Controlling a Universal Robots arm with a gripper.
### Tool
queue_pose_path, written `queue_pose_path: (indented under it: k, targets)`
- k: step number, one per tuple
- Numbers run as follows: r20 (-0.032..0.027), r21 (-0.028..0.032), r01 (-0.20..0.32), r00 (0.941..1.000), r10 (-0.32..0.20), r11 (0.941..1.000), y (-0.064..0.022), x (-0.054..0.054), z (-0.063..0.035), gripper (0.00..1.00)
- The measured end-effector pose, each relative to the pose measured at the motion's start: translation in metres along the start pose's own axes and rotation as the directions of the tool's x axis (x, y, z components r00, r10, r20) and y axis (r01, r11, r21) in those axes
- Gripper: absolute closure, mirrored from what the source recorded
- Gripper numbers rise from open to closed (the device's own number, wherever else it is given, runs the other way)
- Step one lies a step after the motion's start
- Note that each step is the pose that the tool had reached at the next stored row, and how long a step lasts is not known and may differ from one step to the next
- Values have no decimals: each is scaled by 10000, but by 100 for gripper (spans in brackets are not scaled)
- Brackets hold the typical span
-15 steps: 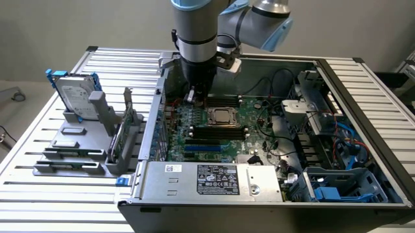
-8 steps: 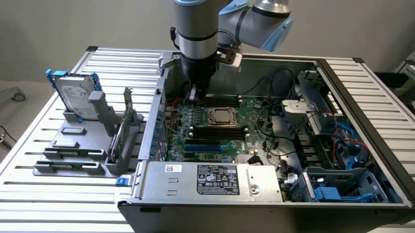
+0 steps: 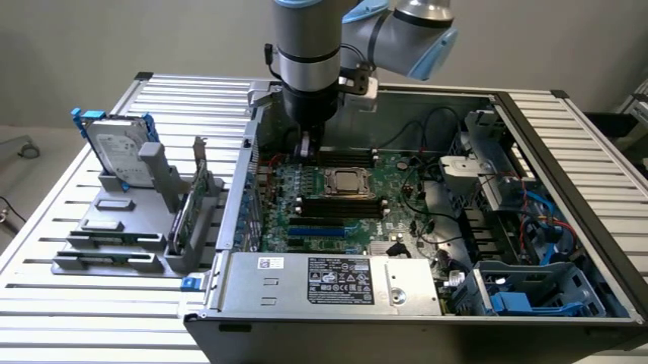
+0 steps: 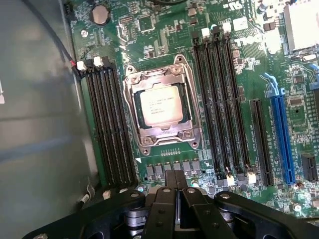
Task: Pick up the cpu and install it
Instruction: 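Install the first cpu locking lever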
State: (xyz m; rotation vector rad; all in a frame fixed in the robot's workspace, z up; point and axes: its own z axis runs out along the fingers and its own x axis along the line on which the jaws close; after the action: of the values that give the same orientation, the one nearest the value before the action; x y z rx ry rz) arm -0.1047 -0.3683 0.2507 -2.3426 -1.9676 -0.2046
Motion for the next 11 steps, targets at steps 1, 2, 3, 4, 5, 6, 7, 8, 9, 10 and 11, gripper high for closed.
queue_pose_path:
  k: [1,2,3,4,5,6,7,8,9,10,11]
  targets:
    - [-3,-19,126,9999,-126,9999,0,0,0,89]
    - [-4,-45,241,9997,-241,9997,0,0,0,89]
    - [-5,-78,355,9994,-355,9993,0,0,0,89]
    - [-5,-112,471,9989,-471,9988,0,0,1,89]
    - [-3,-150,596,9982,-596,9981,0,0,1,89]
    - [1,-185,710,9975,-710,9973,0,0,1,89]
    - [19,-210,821,9966,-820,9964,0,1,0,89]
    - [62,-216,914,9958,-913,9956,-1,1,-1,89]
    - [132,-217,988,9950,-986,9949,-1,2,0,89]
    - [201,-220,1052,9943,-1048,9942,-1,4,1,89]
    - [275,-222,1115,9935,-1109,9935,-1,5,1,89]
